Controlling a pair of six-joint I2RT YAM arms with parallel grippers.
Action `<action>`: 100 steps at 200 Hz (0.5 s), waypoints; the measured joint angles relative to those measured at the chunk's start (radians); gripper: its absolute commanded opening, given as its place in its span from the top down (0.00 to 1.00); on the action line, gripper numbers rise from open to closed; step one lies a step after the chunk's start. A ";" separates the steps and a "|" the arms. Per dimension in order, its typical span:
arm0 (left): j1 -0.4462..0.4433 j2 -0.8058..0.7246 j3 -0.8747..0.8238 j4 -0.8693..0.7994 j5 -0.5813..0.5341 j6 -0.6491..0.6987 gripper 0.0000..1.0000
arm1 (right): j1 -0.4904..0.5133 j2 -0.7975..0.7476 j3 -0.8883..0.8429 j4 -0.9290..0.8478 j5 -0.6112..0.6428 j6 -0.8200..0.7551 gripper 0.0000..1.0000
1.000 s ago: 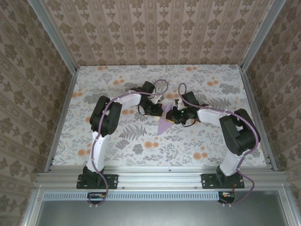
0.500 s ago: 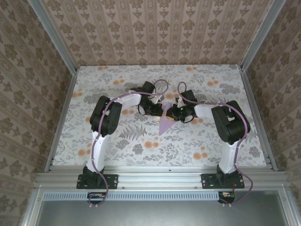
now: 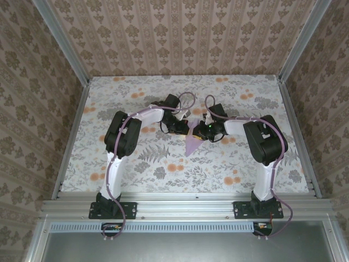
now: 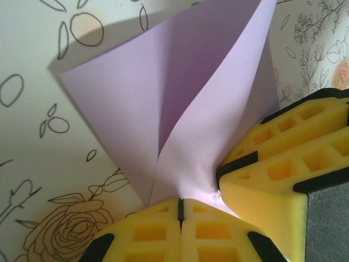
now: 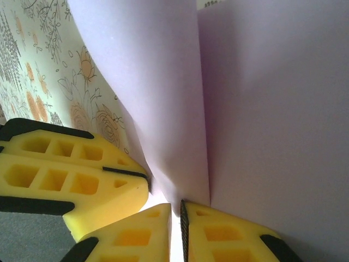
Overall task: Fold a paper plane with a square sheet of paper (pick it up from the middle)
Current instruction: Fourth fold the wing at the center of the table.
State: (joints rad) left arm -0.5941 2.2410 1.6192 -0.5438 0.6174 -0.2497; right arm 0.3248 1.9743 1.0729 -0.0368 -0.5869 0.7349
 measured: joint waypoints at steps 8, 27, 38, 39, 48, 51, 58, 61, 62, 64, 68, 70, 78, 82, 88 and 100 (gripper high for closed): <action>0.000 -0.002 0.000 -0.001 -0.001 0.000 0.94 | 0.000 0.002 0.001 -0.002 0.000 -0.002 0.84; -0.001 -0.005 0.000 -0.002 -0.008 -0.001 0.93 | -0.001 0.003 0.006 -0.011 0.000 -0.004 0.84; -0.002 -0.008 0.000 -0.003 -0.016 -0.004 0.91 | -0.001 0.004 0.007 -0.014 0.000 -0.007 0.84; -0.002 -0.008 0.000 -0.003 -0.016 -0.003 0.90 | -0.001 0.004 0.007 -0.014 0.000 -0.007 0.84; -0.003 -0.013 0.000 -0.003 -0.022 -0.006 0.89 | -0.001 0.004 0.007 -0.015 0.000 -0.007 0.84; -0.004 -0.014 0.000 -0.003 -0.024 -0.008 0.89 | -0.001 0.004 0.007 -0.015 0.000 -0.007 0.84; -0.004 -0.021 -0.003 -0.003 -0.029 -0.009 0.89 | -0.001 0.004 0.007 -0.015 0.000 -0.007 0.84; -0.006 -0.027 -0.006 -0.003 -0.031 -0.011 0.89 | -0.001 0.004 0.007 -0.015 0.000 -0.007 0.84; -0.006 -0.027 -0.007 -0.003 -0.032 -0.011 0.89 | -0.001 0.004 0.007 -0.015 0.000 -0.007 0.84; -0.006 -0.032 -0.009 -0.003 -0.032 -0.011 0.89 | -0.001 0.004 0.007 -0.015 0.000 -0.007 0.84; -0.006 -0.040 -0.014 -0.003 -0.035 -0.012 0.89 | -0.001 0.004 0.007 -0.015 0.000 -0.007 0.84; -0.006 -0.044 -0.017 -0.002 -0.035 -0.012 0.89 | -0.001 0.004 0.007 -0.015 0.000 -0.007 0.84; -0.007 -0.066 -0.033 0.000 -0.039 -0.016 0.89 | -0.001 0.004 0.007 -0.014 0.000 -0.007 0.84; -0.007 -0.080 -0.044 0.003 -0.040 -0.019 0.89 | -0.001 0.004 0.007 -0.014 0.000 -0.006 0.84; -0.008 -0.102 -0.061 0.006 -0.040 -0.022 0.89 | -0.001 0.004 0.007 -0.014 0.000 -0.006 0.84; -0.011 -0.149 -0.102 0.018 -0.042 -0.032 0.89 | -0.001 0.004 0.005 -0.011 -0.001 -0.006 0.85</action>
State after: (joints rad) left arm -0.6052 2.0922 1.5169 -0.5259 0.5755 -0.2813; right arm 0.3241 1.9781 1.0779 -0.0479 -0.5877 0.7288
